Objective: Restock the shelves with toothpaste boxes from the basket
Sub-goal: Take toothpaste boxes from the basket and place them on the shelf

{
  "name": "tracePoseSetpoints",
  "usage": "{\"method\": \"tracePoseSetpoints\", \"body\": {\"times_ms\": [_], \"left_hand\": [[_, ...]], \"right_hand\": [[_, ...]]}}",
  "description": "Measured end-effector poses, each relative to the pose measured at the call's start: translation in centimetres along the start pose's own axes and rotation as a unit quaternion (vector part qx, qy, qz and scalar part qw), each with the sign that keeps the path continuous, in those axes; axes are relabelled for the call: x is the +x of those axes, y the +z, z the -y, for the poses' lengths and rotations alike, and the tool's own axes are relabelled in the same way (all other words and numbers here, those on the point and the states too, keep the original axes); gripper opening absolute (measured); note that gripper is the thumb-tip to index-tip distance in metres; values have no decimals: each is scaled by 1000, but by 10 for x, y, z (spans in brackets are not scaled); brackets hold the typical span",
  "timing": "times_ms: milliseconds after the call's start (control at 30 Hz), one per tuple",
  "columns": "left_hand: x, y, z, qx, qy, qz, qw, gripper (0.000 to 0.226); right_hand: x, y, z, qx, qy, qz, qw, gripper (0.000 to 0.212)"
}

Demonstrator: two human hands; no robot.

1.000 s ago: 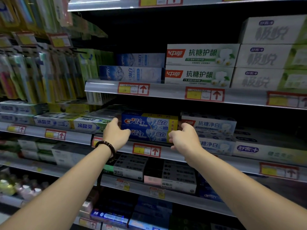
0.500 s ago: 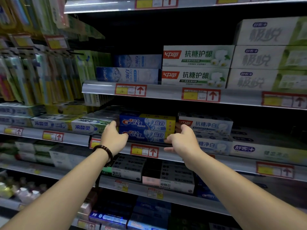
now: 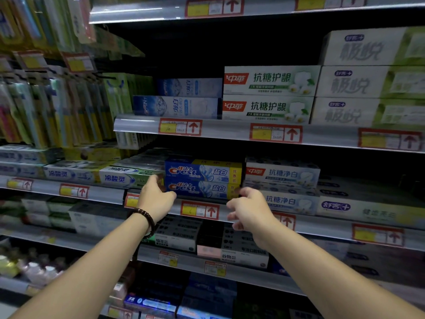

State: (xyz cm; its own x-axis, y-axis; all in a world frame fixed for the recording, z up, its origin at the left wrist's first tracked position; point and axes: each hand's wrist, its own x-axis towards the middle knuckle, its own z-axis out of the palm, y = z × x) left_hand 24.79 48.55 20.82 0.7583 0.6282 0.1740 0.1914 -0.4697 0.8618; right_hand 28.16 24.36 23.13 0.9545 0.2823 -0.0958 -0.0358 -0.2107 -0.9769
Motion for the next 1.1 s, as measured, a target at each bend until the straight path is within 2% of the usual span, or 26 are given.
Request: {"method": "tracePoseSetpoints", "body": {"times_ms": [100, 167, 233, 400, 567, 667, 900, 1100], "left_hand": [[-3, 1, 1, -5, -14, 26, 1000, 63], [-3, 1, 2, 1, -22, 45, 999, 47], [0, 3, 5, 1, -22, 54, 998, 42], [1, 8, 8, -14, -16, 61, 998, 42], [2, 11, 10, -27, -22, 57, 998, 39], [2, 12, 9, -29, -23, 52, 998, 38], [-1, 10, 3, -74, -49, 50, 995, 39], [3, 8, 4, -170, -99, 62, 979, 55]], "right_hand": [[1, 4, -3, 5, 9, 12, 1000, 62], [1, 7, -5, -5, 10, 12, 1000, 68], [0, 10, -6, -9, 14, 16, 1000, 76], [2, 14, -5, -6, 15, 12, 1000, 64], [5, 23, -6, -3, 26, 8, 1000, 72], [8, 25, -6, 3, 32, 15, 999, 65], [6, 24, -8, -2, 35, 35, 999, 94], [2, 27, -10, 32, 28, 47, 998, 103]]}}
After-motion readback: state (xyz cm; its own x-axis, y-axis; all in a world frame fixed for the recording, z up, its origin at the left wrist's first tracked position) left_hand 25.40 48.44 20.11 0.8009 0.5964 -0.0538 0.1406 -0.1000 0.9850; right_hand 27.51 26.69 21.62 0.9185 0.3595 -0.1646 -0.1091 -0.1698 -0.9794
